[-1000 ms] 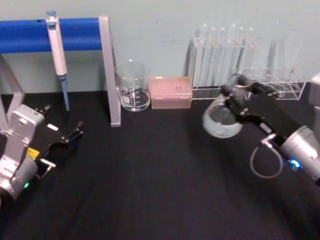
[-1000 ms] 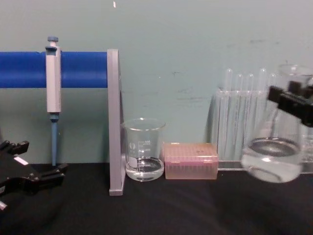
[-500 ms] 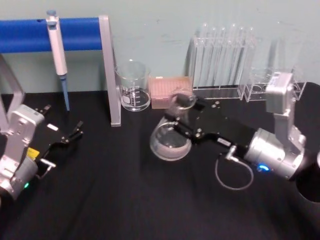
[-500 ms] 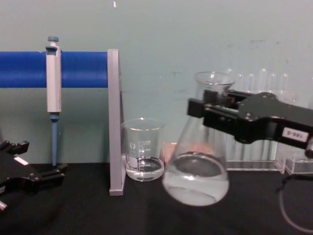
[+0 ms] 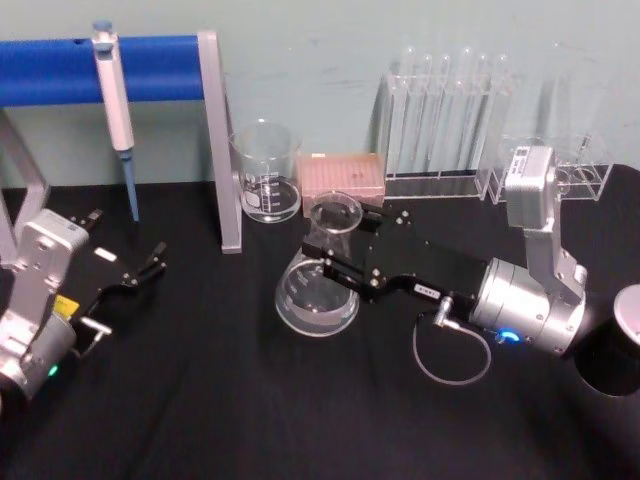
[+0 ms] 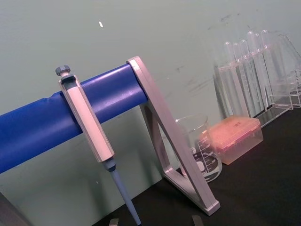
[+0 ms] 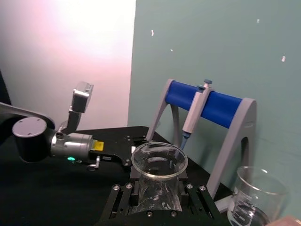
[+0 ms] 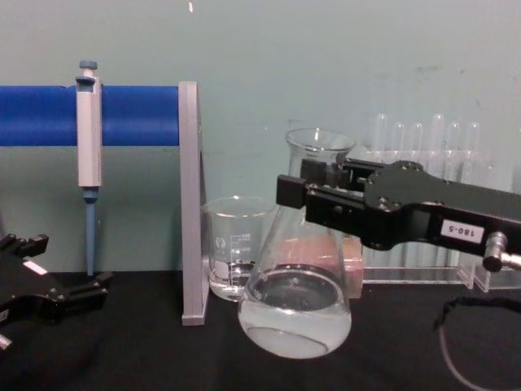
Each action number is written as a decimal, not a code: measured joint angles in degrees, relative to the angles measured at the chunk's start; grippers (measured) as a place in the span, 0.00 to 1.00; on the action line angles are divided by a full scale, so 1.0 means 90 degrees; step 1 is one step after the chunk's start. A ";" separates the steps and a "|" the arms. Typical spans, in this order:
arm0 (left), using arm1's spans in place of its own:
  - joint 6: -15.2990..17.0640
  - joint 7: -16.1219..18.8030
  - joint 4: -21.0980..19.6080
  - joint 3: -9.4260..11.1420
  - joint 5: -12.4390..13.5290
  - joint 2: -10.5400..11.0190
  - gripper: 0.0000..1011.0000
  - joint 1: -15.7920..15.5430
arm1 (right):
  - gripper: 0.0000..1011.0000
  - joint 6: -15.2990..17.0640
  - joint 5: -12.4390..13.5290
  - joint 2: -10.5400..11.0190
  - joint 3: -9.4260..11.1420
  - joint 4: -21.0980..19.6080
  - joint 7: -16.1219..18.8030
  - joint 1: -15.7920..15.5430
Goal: Grasp the erlenmeyer flask with one hand, shake it three times, then place it back.
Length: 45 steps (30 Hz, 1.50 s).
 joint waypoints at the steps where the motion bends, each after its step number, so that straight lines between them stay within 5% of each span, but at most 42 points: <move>1: 0.0000 0.0000 0.0000 0.0000 0.0000 0.0000 0.99 0.0000 | 0.45 -0.0002 0.0007 0.0004 0.0000 0.0002 -0.0019 0.0000; 9: 0.0000 0.0000 0.0000 0.0000 0.0000 0.0000 0.99 0.0000 | 0.45 -0.0040 -0.0039 0.0075 0.0196 -0.0092 -0.0555 -0.0198; 14: 0.0000 0.0000 0.0000 0.0000 0.0000 0.0000 0.99 0.0000 | 0.45 -0.0069 -0.0142 0.0114 0.0512 -0.0241 -0.1086 -0.0471; 23: 0.0000 0.0000 0.0000 0.0000 0.0000 0.0000 0.99 0.0000 | 0.45 -0.0022 -0.0275 0.0179 0.1414 -0.0600 -0.2151 -0.1159; 31: 0.0000 0.0000 0.0000 0.0000 0.0000 0.0000 0.99 0.0000 | 0.45 0.0103 -0.0354 0.0210 0.1892 -0.0747 -0.2517 -0.1488; 39: 0.0000 0.0000 0.0000 0.0000 0.0000 0.0000 0.99 0.0000 | 0.45 0.0153 -0.0410 0.0182 0.1979 -0.0691 -0.2316 -0.1474; 45: 0.0000 0.0000 0.0000 0.0000 0.0000 0.0000 0.99 0.0000 | 0.45 0.0181 -0.0303 0.0194 0.1688 -0.0395 -0.1464 -0.1101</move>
